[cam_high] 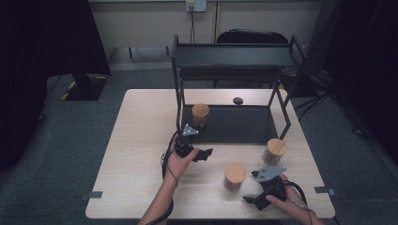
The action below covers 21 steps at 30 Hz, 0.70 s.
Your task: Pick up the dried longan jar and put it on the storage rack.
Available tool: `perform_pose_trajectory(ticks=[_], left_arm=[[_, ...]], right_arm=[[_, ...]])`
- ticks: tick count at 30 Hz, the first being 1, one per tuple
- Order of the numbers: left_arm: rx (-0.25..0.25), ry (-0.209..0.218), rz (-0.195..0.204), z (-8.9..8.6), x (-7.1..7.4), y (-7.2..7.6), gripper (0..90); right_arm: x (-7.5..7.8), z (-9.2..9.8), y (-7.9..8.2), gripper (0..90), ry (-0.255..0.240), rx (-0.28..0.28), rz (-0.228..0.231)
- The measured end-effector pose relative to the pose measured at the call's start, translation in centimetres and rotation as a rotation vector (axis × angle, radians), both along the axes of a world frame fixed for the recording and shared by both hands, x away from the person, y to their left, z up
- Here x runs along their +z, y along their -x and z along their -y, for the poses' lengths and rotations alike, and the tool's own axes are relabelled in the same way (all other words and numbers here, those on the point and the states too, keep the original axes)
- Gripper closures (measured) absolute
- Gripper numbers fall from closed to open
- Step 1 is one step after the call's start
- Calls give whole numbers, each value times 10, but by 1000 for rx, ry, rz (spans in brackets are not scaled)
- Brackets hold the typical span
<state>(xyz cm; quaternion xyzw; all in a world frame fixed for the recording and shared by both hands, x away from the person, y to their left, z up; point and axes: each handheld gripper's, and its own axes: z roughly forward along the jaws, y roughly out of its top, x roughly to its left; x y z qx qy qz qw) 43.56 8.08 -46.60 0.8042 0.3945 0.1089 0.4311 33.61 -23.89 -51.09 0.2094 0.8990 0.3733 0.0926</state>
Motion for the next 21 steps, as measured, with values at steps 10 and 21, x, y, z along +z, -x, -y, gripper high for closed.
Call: perform_pose_trajectory(ticks=[10, 21], left_arm=[[15, 0, 4, -17, -5, 10, 33], [32, 8, 3, -31, -11, 20, 33]], right_arm=[[0, 0, 0, 0, 0, 0, 0], [0, 0, 0, 0, 0, 0, 0]])
